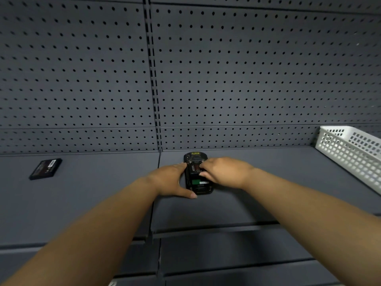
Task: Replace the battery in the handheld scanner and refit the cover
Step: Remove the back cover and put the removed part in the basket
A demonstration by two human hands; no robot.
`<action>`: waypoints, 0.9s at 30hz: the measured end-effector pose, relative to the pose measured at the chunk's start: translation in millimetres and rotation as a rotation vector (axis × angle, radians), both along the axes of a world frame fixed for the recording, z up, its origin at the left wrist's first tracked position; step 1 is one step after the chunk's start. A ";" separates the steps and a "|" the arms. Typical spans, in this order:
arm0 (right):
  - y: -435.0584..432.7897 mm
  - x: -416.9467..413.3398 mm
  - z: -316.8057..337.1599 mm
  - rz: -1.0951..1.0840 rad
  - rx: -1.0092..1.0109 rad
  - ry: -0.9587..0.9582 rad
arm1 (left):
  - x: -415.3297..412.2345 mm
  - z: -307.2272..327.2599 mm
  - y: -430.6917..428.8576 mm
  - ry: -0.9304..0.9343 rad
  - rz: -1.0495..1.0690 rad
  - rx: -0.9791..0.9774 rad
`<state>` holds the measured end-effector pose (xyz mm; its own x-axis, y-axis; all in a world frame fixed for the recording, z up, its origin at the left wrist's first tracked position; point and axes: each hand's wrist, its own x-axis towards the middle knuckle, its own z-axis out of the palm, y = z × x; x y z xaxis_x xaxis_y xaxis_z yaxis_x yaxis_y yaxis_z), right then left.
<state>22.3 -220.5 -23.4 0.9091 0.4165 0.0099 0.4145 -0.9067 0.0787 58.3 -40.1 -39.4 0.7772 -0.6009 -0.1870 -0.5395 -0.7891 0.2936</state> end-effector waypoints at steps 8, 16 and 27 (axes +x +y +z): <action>4.7 1.0 0.3 -0.220 0.456 -0.017 | 0.1 -1.8 1.3 -0.001 -0.004 -0.021; 19.9 0.1 3.4 -0.500 0.829 0.067 | -0.3 -2.8 3.5 0.003 -0.010 -0.069; 51.1 5.9 18.8 -0.671 0.535 0.041 | 5.8 -8.8 6.1 0.026 -0.029 -0.048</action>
